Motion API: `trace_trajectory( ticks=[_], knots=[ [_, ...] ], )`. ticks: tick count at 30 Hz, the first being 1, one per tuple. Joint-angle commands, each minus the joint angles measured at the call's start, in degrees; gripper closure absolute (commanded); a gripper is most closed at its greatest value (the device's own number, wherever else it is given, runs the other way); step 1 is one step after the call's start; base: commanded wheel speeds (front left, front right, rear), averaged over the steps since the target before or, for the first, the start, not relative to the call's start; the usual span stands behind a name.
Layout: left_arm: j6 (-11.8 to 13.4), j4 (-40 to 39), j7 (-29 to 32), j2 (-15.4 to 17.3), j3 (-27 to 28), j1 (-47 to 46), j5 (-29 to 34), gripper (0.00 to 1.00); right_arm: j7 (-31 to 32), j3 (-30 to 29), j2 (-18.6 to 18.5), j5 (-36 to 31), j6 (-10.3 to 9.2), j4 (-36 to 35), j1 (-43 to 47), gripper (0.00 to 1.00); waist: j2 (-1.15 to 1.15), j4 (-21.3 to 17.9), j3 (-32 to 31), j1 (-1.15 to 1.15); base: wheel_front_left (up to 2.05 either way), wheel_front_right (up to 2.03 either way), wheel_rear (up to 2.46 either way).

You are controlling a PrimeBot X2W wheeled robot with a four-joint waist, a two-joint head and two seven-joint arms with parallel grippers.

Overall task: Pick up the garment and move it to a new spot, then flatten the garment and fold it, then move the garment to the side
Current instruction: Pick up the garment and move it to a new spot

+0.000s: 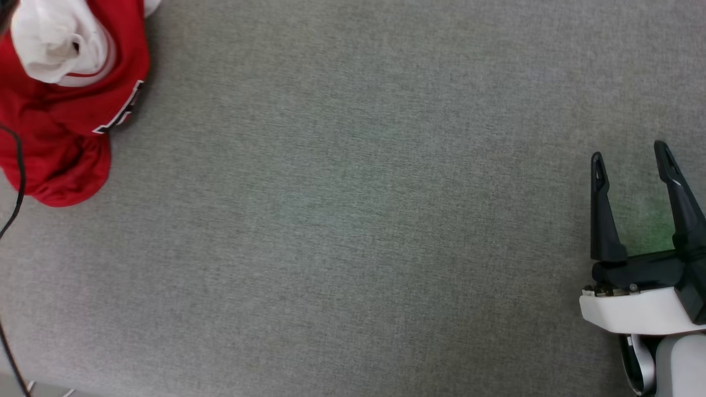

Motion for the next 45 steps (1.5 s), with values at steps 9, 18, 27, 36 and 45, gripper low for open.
trace_trajectory(
  ticks=[9, 18, 27, 36, 45],
  knots=[
    [0.0, 1.8, 13.3, 2.5, -4.6, 2.6, -5.5, 0.0, -0.1, 0.3, -0.9, -0.5, -0.02, -0.6, -2.4, 0.0, 0.0, -2.4, 4.3, -0.01, 0.0, 0.0, 0.0],
    [0.0, 7.4, 13.9, -0.7, -9.9, 5.9, -6.1, 0.0, -0.1, 0.3, -1.4, -0.3, -0.03, 0.1, -3.0, 0.0, 0.0, -3.5, 6.4, -0.01, 0.0, 0.0, 0.0],
    [0.0, 6.9, 8.8, 4.0, -12.4, 1.4, -7.2, 1.0, -0.1, 0.9, -0.7, 0.6, -0.03, 1.2, -2.2, 0.0, 0.0, -3.4, 1.8, -0.01, 0.0, 0.0, 0.0],
    [0.0, 0.3, 6.9, 7.3, -16.9, -4.2, -8.5, 1.0, -0.1, 1.4, 0.2, 1.9, -0.03, 2.7, -0.3, 0.0, 0.0, -3.7, -6.1, -0.01, 0.0, 0.0, 0.0],
    [0.0, -10.3, 9.1, 7.7, -23.5, -11.3, -9.4, 1.0, -0.1, 1.5, 0.4, 5.9, -0.03, 4.0, 1.9, 0.0, 0.0, -6.9, -13.1, -0.01, 0.0, 0.0, 0.0]
  ],
)
